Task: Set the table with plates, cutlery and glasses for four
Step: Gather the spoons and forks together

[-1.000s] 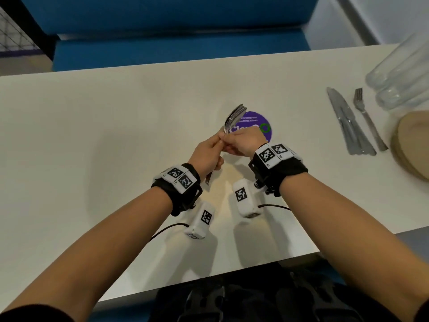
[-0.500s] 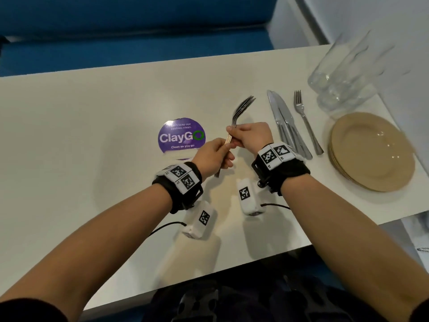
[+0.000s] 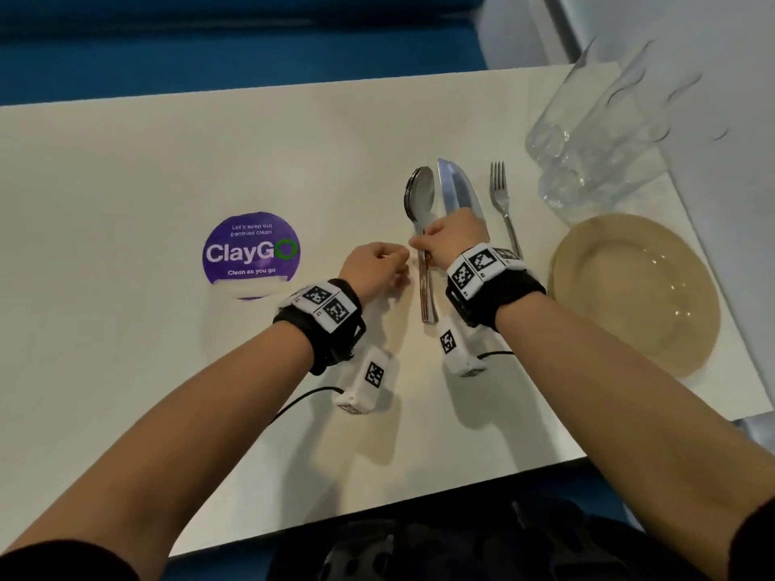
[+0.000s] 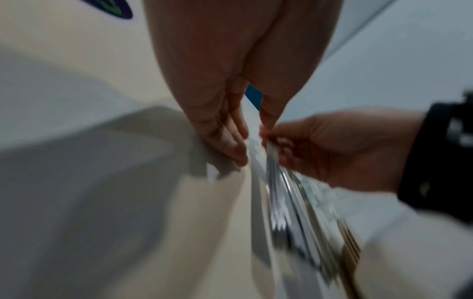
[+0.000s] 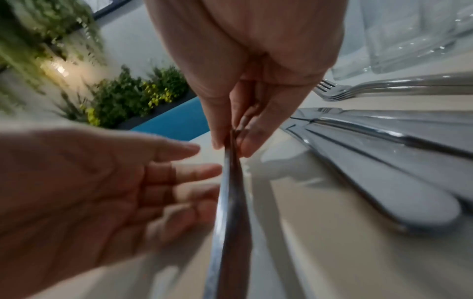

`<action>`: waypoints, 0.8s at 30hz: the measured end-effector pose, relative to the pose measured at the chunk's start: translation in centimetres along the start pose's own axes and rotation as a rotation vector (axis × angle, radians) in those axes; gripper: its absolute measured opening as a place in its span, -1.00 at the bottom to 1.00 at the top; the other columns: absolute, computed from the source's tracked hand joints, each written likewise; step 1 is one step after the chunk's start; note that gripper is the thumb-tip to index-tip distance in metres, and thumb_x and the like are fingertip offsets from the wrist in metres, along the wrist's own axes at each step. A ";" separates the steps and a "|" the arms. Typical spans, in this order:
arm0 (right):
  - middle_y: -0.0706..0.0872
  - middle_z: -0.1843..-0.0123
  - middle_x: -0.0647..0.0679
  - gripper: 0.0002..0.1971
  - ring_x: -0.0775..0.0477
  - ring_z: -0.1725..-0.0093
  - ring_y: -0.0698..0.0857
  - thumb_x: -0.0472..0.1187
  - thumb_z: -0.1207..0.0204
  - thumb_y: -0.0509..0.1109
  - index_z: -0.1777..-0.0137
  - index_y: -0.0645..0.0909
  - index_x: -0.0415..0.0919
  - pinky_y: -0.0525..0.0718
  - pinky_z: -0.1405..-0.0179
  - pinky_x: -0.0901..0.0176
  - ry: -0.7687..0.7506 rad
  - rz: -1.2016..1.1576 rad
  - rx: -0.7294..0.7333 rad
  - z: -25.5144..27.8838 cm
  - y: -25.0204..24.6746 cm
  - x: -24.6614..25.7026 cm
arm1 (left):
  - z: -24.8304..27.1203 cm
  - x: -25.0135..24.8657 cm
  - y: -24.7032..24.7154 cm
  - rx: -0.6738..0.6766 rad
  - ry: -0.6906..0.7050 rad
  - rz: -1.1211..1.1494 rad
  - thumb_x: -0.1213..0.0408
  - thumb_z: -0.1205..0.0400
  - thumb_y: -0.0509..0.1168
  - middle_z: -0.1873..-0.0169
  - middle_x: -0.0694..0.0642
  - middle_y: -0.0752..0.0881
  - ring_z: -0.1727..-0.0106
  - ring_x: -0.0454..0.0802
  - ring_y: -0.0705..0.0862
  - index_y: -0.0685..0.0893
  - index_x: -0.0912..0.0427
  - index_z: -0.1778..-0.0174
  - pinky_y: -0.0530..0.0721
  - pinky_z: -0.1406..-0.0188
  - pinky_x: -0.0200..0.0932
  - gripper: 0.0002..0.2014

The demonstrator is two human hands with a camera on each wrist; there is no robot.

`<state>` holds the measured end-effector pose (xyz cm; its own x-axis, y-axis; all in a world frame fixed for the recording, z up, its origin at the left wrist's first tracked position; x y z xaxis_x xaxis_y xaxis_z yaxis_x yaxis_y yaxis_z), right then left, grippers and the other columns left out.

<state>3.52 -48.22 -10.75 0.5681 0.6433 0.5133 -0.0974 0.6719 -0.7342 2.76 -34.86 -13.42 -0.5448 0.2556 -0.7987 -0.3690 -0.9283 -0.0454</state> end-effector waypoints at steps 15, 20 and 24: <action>0.82 0.13 -0.15 -0.85 -0.09 0.06 0.75 -0.21 -0.45 0.45 0.07 0.79 -0.24 0.50 0.19 0.29 -0.139 0.184 -0.052 -0.1 -0.1 -1.0 | -3.4 -2.5 1.5 -0.167 0.049 -0.220 0.26 -0.42 0.24 0.64 0.08 0.52 0.42 0.06 0.48 0.52 0.13 0.73 0.53 0.26 -0.08 -0.65; 0.81 0.07 -0.16 -0.83 -0.13 -0.05 0.71 -0.25 -0.47 0.42 0.01 0.78 -0.23 0.53 0.09 0.23 -0.145 0.192 -0.045 0.6 -0.1 -1.4 | -3.5 -2.3 1.8 -0.182 0.060 -0.194 0.25 -0.39 0.22 0.69 0.03 0.51 0.42 0.05 0.50 0.51 0.13 0.77 0.52 0.27 -0.11 -0.64; 0.81 0.04 -0.17 -0.84 -0.14 -0.01 0.74 -0.30 -0.50 0.39 0.00 0.77 -0.25 0.56 0.12 0.21 -0.128 0.197 -0.062 0.2 -0.4 -1.3 | -3.5 -2.9 2.5 -0.144 0.059 -0.167 0.26 -0.39 0.22 0.62 0.08 0.57 0.39 0.08 0.53 0.63 0.06 0.75 0.62 0.20 -0.02 -0.65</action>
<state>2.68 -49.26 -11.04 0.4344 0.8035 0.4070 -0.1429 0.5076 -0.8496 6.04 -38.82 -13.29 -0.4383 0.3969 -0.8065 -0.3371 -0.9043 -0.2619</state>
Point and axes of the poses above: each hand's wrist, its own z-axis away from the middle knuckle, its own y-axis out of the palm, x = y × z, the point moved 5 cm from there along -z, towards the middle knuckle
